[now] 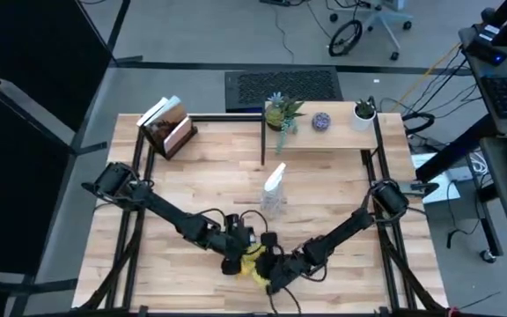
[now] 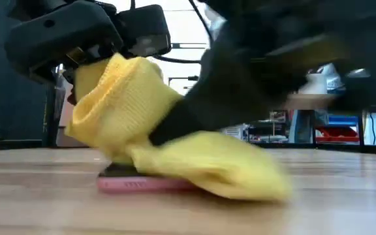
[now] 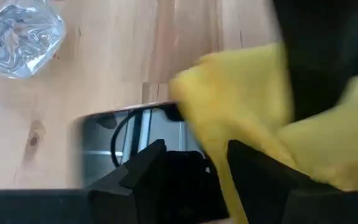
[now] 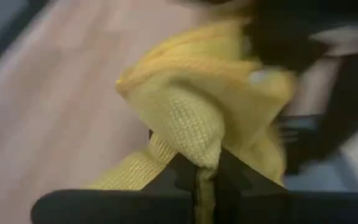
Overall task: Apply microfiber cloth
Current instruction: Wipe the front of the cellphone using the microfiber cloth
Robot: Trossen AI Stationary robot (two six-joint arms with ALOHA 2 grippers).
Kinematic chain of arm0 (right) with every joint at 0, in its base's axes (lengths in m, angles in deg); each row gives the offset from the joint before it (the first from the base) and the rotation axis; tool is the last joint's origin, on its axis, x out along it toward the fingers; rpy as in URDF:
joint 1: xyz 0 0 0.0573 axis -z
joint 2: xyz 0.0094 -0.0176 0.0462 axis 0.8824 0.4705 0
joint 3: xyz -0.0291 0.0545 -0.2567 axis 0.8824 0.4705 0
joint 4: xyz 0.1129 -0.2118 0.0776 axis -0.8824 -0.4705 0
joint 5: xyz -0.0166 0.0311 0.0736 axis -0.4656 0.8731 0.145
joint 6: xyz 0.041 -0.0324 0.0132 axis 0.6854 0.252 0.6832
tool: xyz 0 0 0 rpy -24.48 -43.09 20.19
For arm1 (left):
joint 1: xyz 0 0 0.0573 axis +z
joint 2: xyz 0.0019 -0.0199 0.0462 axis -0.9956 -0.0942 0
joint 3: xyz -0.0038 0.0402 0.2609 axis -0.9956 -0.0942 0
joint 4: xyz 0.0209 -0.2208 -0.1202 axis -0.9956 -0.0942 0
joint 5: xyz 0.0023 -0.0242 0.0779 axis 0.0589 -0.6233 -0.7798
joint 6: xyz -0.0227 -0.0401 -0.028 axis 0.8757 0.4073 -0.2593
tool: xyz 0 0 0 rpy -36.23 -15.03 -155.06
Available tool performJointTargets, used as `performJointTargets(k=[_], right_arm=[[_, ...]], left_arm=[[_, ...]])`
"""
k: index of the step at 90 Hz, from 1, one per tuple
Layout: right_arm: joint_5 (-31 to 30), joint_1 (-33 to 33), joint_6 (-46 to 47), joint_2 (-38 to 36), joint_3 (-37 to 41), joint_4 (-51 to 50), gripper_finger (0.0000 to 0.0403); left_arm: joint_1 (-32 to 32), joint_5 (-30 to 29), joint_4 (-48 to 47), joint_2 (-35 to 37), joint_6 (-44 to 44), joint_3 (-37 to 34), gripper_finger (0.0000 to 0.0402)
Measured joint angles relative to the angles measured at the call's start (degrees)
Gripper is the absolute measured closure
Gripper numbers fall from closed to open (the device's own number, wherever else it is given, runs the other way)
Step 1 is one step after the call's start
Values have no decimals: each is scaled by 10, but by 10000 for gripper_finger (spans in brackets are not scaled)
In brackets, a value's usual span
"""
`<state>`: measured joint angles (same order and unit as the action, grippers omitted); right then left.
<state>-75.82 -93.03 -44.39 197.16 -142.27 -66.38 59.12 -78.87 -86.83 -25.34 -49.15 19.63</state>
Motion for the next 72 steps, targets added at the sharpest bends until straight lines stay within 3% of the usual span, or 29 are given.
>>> performJointTargets(k=[18,44,62,72], right_arm=[[58,21,58,28,-3,16,399],[93,-9,35,8,-1,-2,399],[7,-4,-32,-23,-2,12,399],[17,11,-22,-9,-2,13,399]], left_arm=[[0,9,11,0,0,0,238],[1,12,11,0,1,0,238],[1,12,13,0,1,0,238],[2,12,12,0,1,0,238]])
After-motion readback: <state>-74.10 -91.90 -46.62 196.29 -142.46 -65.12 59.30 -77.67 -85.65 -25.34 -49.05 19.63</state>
